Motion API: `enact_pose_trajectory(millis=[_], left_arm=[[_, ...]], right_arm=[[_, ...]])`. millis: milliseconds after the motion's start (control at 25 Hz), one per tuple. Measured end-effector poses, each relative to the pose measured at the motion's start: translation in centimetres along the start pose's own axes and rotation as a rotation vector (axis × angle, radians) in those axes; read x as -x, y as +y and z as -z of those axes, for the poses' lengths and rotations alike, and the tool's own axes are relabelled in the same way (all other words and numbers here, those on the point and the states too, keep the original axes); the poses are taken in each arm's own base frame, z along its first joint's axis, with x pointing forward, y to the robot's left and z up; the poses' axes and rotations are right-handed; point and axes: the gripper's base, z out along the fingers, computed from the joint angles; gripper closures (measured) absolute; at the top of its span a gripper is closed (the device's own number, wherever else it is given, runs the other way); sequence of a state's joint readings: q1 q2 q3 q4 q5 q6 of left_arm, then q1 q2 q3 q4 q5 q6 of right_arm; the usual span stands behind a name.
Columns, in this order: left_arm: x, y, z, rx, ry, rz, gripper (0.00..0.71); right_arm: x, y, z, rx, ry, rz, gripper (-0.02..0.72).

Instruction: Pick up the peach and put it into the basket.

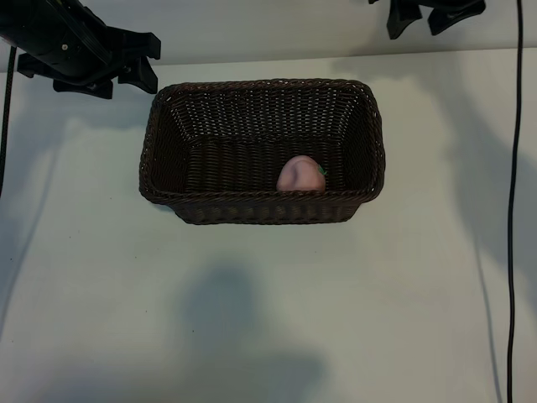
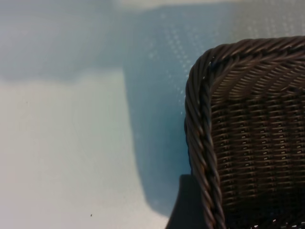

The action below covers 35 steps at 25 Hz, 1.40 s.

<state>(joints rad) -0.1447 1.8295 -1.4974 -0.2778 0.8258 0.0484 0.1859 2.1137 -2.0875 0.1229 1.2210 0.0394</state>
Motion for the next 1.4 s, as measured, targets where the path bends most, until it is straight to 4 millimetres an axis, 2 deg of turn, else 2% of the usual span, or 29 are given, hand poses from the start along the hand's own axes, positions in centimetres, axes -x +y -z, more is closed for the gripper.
enact_pose_trajectory(millis=[840, 1160, 1400], left_arm=[[0.0, 0.0, 0.0, 0.000, 0.001, -0.002, 0.114], [0.0, 0.0, 0.0, 0.000, -0.001, -0.002, 0.114], [0.1, 0.0, 0.0, 0.001, -0.013, -0.002, 0.114]], right_arm=[[0.0, 0.5, 0.0, 0.037, 0.003, 0.016, 0.178], [-1.5, 0.0, -2.1, 0.009, 0.090, 0.036, 0.178], [-1.5, -0.1, -2.1, 0.001, 0.091, 0.041, 0.178]])
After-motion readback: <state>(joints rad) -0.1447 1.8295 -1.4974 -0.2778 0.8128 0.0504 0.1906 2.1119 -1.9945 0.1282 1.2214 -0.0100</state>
